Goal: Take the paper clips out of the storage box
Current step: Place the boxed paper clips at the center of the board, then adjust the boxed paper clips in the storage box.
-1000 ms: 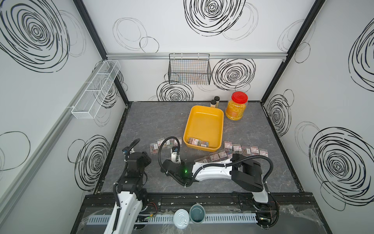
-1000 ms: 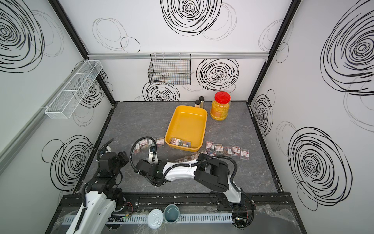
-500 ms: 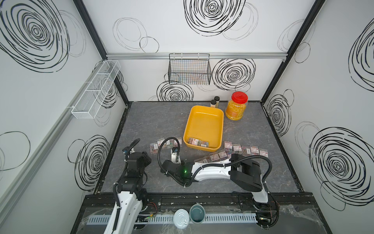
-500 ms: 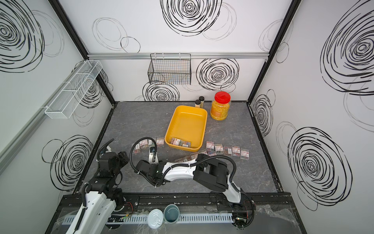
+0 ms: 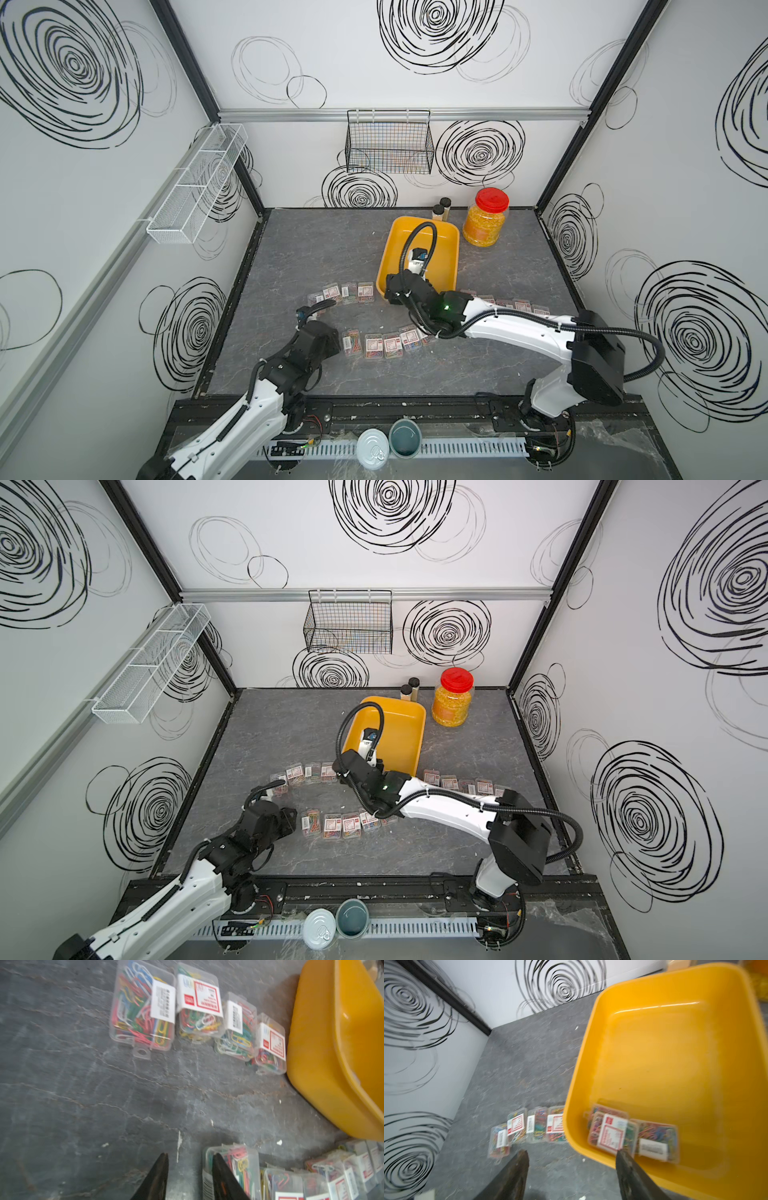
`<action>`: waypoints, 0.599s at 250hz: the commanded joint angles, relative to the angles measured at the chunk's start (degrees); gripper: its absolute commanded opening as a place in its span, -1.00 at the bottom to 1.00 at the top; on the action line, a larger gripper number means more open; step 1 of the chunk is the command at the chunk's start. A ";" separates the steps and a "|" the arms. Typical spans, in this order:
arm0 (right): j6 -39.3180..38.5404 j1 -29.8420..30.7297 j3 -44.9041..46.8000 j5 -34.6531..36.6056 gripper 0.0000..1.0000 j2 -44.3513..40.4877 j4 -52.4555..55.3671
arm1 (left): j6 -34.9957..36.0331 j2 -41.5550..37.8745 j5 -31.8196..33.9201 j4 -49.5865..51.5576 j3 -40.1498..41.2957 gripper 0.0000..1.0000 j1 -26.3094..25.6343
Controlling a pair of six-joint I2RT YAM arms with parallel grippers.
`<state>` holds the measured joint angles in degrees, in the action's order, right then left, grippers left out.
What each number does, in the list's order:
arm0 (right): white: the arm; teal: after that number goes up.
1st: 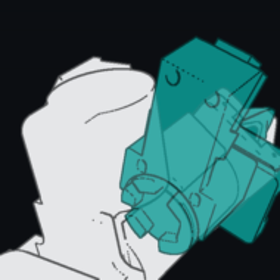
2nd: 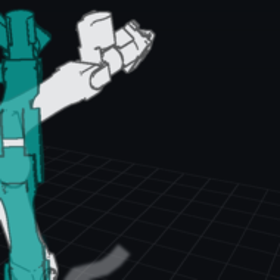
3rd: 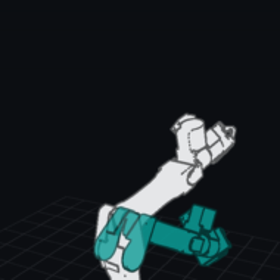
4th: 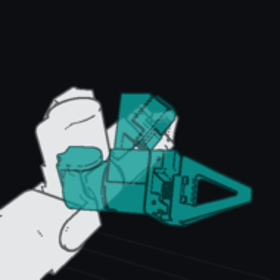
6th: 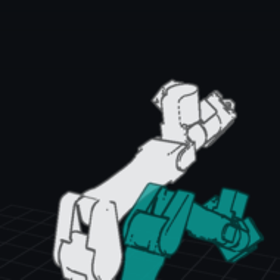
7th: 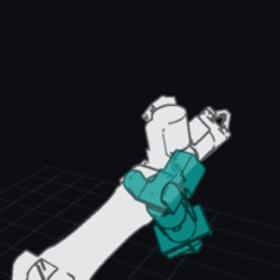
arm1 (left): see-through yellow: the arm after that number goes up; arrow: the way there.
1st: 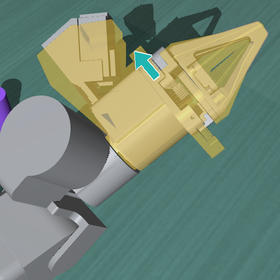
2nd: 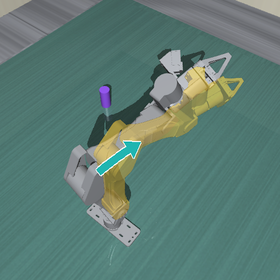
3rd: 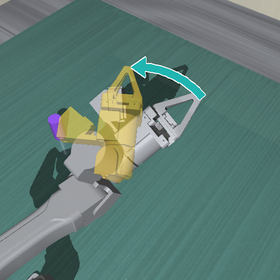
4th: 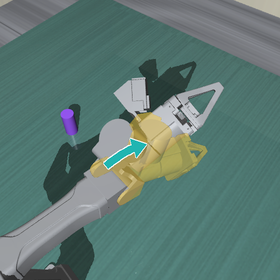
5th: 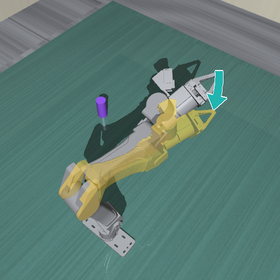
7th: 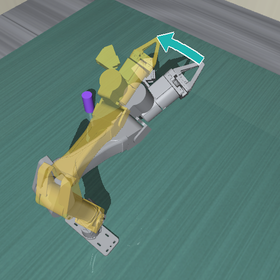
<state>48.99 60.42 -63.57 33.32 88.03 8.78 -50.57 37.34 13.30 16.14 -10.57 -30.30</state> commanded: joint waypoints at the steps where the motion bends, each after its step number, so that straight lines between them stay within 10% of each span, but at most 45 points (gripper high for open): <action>1: -3.52 -3.07 3.45 0.19 0.39 -3.27 1.00 | -4.56 3.00 10.06 2.73 -2.66 -0.33 -3.27; 150: -9.37 -14.58 9.50 -7.52 0.39 -6.47 -1.55 | -9.27 5.07 8.39 -4.01 1.21 -0.48 -10.52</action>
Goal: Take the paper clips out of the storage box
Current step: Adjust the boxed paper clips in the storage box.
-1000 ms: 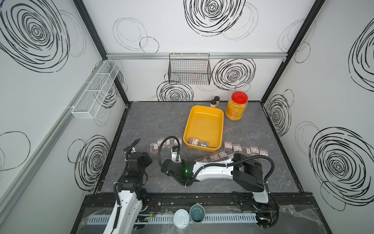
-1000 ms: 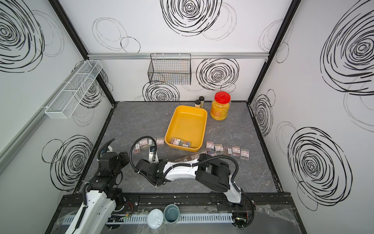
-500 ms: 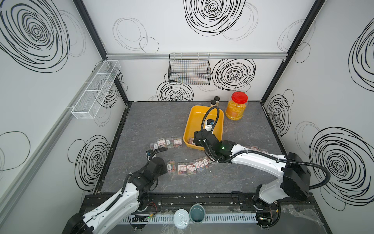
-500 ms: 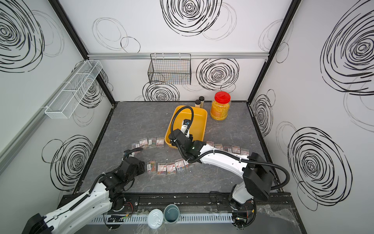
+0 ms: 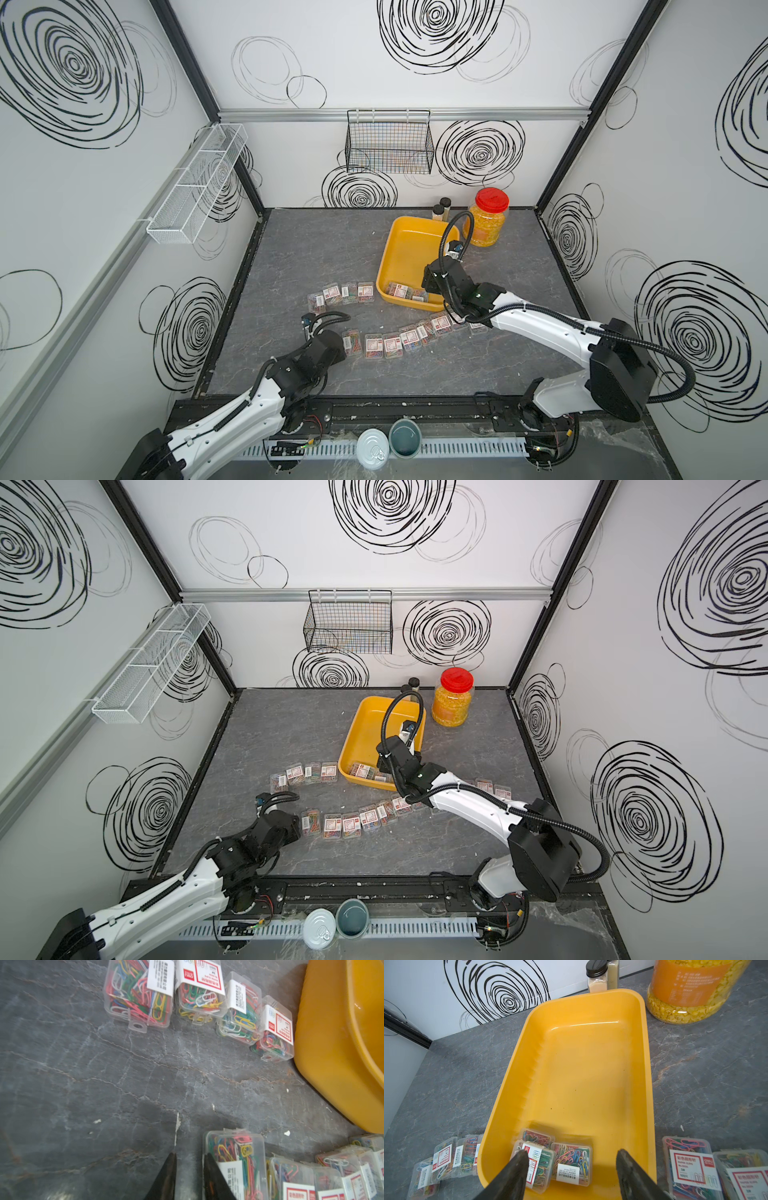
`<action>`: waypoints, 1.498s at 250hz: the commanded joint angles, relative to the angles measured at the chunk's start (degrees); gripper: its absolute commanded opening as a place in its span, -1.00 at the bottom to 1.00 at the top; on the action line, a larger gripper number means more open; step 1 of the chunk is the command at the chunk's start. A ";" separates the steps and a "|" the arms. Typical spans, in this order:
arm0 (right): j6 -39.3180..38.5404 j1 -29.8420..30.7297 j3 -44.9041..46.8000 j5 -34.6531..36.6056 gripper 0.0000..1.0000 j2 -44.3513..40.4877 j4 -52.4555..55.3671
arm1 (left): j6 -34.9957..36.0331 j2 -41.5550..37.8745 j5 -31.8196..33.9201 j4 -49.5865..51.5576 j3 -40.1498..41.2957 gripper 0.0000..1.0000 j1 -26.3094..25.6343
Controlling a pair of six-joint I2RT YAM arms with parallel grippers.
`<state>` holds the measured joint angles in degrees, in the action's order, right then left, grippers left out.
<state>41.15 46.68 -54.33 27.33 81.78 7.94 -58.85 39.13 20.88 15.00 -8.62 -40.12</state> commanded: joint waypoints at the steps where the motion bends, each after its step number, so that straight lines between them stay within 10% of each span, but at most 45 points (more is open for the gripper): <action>1: -1.51 -0.86 0.26 -1.51 0.39 -0.13 -0.73 | -0.95 3.43 0.81 -2.92 -0.76 -0.48 -0.77; 170: -1.24 -2.55 -2.82 -2.27 0.40 4.42 4.20 | -1.12 8.37 8.72 5.23 -8.17 -0.43 -9.16; 310: -3.23 -4.90 -12.07 -10.31 0.49 10.22 13.28 | 23.95 3.42 13.21 1.37 -15.09 -0.08 10.90; 375: -2.46 -4.98 -15.61 -14.83 0.57 15.73 12.19 | 26.30 12.34 8.26 -7.98 -14.66 -0.32 22.43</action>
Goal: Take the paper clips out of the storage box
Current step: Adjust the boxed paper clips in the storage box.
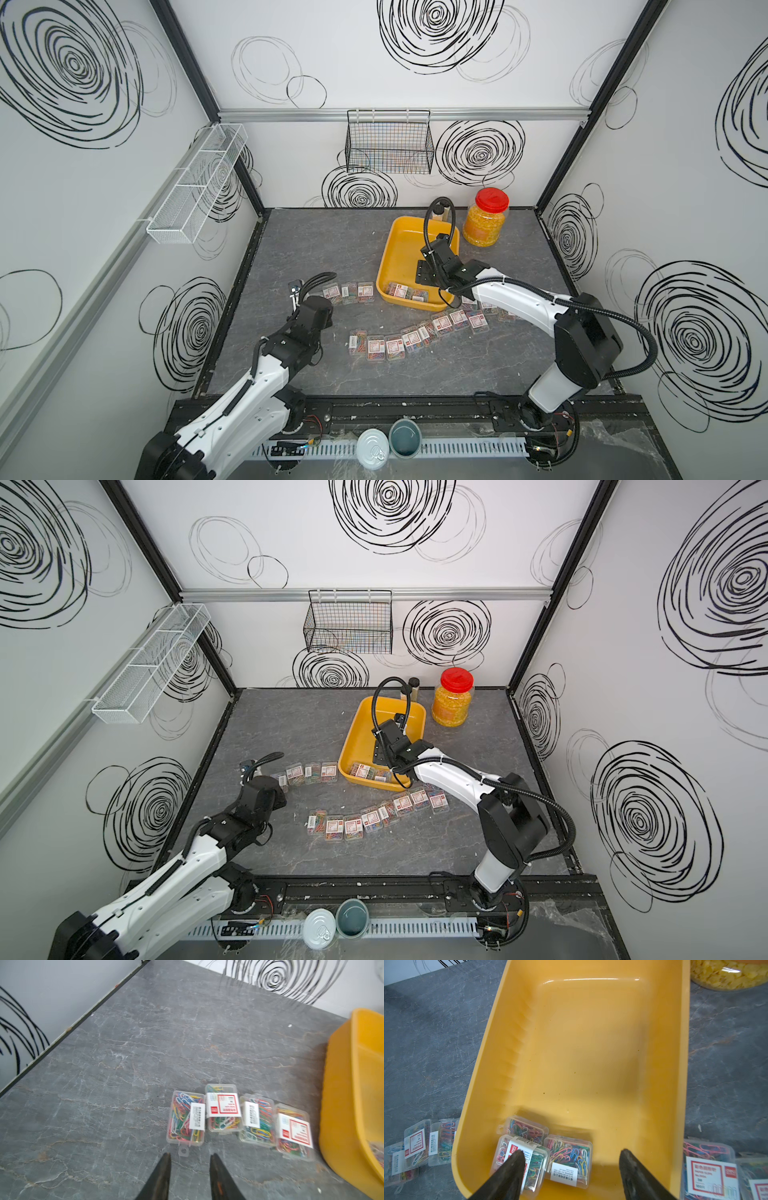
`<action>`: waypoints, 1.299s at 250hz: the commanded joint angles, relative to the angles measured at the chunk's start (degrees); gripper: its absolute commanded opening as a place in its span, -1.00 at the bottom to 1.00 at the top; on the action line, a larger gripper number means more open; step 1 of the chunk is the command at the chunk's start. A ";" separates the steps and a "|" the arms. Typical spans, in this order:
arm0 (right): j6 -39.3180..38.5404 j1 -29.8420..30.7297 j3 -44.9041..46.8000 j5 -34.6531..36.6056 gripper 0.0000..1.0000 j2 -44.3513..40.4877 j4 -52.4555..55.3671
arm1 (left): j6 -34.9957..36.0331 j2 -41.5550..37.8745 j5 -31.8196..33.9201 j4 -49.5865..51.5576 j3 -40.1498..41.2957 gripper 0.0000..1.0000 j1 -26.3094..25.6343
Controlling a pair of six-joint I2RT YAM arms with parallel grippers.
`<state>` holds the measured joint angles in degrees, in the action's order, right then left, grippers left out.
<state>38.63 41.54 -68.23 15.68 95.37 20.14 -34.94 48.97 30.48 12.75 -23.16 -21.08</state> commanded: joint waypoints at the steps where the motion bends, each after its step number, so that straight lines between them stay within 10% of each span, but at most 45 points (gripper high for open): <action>1: -0.04 0.18 -1.68 -3.32 0.58 2.12 -0.19 | 2.41 2.56 -1.36 -5.77 -0.04 -0.32 3.49; 120: -21.03 5.51 -8.86 -10.38 1.00 13.06 0.59 | 2.40 -5.14 -3.24 -8.24 4.02 -0.18 3.24; 225: -14.86 0.36 -9.90 -7.57 0.97 15.54 3.79 | 2.07 -6.79 -2.63 -7.55 4.49 -0.17 3.17; 325: -6.68 -9.21 -6.58 -8.77 0.56 11.69 0.40 | 1.72 -7.44 -2.27 -7.08 4.76 -0.15 3.24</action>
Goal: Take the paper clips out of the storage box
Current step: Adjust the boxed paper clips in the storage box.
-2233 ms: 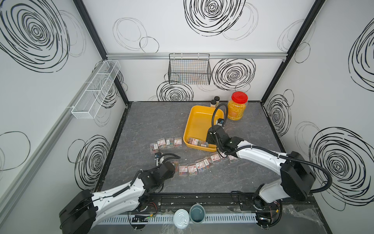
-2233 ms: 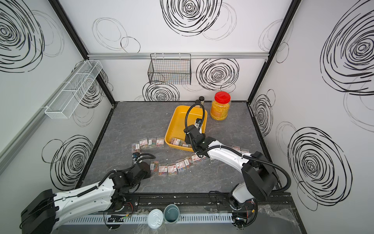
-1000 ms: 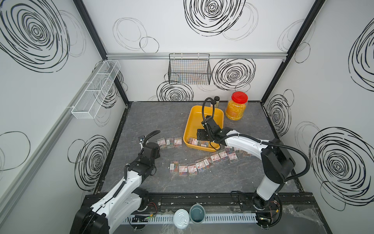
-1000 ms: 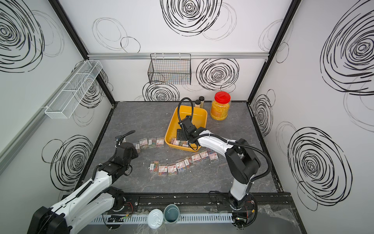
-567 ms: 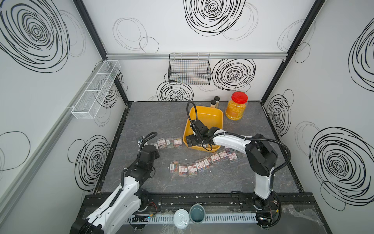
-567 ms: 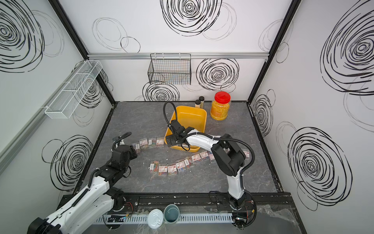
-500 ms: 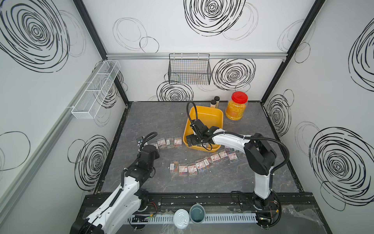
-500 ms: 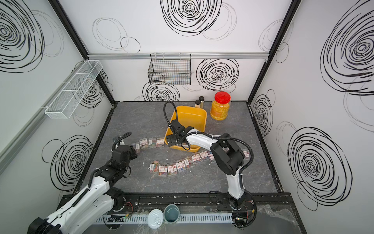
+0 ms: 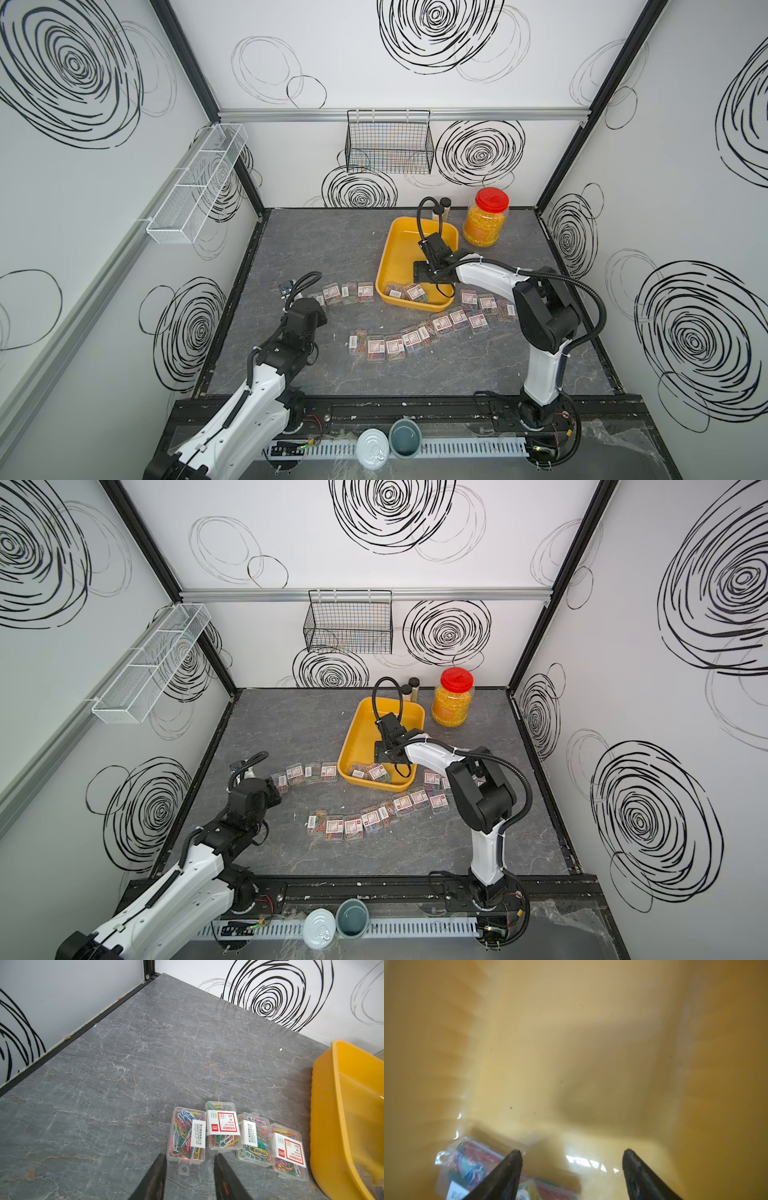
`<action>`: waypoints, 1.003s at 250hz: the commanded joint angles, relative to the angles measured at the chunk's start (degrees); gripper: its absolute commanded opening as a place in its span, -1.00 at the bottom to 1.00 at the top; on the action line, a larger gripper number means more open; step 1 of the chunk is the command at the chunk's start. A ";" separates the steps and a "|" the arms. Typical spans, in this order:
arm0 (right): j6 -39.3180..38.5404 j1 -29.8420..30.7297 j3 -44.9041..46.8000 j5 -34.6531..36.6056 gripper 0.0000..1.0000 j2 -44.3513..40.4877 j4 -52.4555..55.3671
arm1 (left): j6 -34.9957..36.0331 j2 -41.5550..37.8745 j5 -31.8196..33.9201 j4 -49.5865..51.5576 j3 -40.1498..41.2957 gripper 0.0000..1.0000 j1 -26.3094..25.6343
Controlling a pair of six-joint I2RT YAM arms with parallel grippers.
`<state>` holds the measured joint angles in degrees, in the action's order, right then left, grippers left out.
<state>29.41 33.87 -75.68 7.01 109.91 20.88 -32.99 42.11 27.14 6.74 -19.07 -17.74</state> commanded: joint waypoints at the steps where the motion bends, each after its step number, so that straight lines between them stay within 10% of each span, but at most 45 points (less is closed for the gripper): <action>1: 2.52 -1.58 0.88 -0.08 0.56 -2.94 -0.33 | -0.19 -0.60 1.08 -1.05 0.69 -0.15 -0.15; 79: -6.05 5.99 2.77 2.02 0.88 -10.44 -2.97 | -0.39 -0.97 1.25 -0.93 0.76 -0.14 -0.06; 251: -15.01 10.66 -3.53 4.12 0.81 0.98 6.71 | -0.44 -1.21 1.25 -0.76 0.79 -0.13 -0.10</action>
<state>15.31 44.56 -77.32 9.47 109.73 24.80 -33.01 41.19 27.29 6.98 -18.41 -17.72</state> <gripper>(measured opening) 0.923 0.436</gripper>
